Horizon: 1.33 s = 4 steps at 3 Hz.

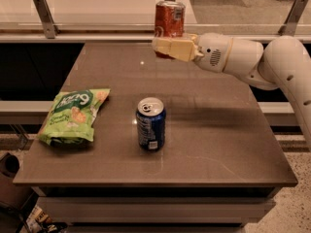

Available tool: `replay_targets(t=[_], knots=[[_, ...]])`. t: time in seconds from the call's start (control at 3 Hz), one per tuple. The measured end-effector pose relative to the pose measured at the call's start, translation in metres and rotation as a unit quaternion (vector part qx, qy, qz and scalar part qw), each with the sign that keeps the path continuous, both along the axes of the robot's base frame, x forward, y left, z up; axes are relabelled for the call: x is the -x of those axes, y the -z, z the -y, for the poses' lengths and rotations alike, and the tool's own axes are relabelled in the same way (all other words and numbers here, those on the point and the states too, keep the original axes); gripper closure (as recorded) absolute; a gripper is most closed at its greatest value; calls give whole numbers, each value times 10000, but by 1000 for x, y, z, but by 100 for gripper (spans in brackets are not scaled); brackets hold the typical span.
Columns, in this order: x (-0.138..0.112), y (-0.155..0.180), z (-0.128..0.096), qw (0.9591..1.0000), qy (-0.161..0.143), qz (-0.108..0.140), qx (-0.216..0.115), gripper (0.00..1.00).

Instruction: Knock coke can over

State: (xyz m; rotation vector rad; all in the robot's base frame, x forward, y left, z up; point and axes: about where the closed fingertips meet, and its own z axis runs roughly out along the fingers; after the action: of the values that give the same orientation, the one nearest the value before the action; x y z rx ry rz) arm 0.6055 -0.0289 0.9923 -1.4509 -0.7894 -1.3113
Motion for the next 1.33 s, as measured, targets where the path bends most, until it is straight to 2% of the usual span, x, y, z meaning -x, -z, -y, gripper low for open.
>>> replay_targets(t=[0.33,0.67,1.33], knots=[[-3,8,-4,9978,268,596,-56,100],[-3,7,-8,9971,282,706,-46,100],[-3,8,-9,9971,251,717,43,100]])
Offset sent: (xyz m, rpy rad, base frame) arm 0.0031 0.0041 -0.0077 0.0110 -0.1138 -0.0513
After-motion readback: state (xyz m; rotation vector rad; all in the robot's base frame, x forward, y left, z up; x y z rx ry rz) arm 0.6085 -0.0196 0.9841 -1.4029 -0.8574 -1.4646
